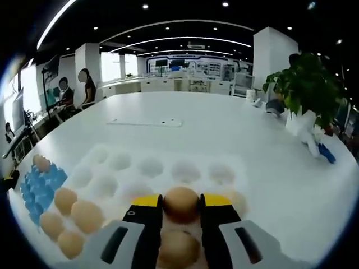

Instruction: Place the egg into an empty slot of the egg tray after lifting it from the table, then release the egg inside the slot.

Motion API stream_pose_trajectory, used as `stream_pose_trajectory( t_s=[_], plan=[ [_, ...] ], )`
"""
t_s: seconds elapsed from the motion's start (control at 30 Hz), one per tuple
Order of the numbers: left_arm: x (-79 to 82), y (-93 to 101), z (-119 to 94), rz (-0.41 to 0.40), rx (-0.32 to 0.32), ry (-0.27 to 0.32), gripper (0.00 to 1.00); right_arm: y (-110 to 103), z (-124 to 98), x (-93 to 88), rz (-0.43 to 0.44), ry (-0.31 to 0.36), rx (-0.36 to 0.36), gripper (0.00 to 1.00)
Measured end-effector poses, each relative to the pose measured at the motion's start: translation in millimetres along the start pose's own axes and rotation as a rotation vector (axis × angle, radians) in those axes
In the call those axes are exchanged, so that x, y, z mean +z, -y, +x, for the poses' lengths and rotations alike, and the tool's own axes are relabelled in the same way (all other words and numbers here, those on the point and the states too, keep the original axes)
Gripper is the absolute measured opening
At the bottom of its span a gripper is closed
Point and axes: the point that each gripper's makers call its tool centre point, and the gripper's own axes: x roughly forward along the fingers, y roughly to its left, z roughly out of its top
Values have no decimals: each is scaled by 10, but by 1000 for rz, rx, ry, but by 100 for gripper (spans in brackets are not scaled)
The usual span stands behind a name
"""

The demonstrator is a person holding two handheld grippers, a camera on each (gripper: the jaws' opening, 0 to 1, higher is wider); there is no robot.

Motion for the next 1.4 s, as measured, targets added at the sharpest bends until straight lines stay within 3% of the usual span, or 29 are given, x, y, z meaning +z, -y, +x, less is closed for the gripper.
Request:
stream_pose_trajectory(
  t_s=[0.07,0.1,0.17,0.27,0.7,0.8,0.83,1.0,1.1,1.4],
  plan=[
    [1,-12,0,5,3,-1,99,19,53,30,-8,2,5,27],
    [2,-17,0,7,4,-2,99,-51,-87,-47,-13,4,5,27],
    [7,-18,1,7,3,-2,99,-51,-96,-48,-8,7,4,27],
    [20,-23,-3,11,3,1,99,13,17,51,4,20,7,27],
    [12,-10,-25,13,1,4,99,-110,-189,95,6,65,16,27],
    [9,-11,-30,10,0,7,99,-112,-111,191,-3,80,28,27],
    [5,-13,-32,11,1,5,99,-161,-201,149,-4,85,29,27],
    [-11,-20,-48,16,2,-1,99,-164,-123,244,0,95,46,27],
    [-13,-22,-59,18,4,-1,98,-222,-198,205,2,98,51,27],
    [-13,-20,-94,14,9,4,99,-452,-232,267,9,126,142,27]
  ],
)
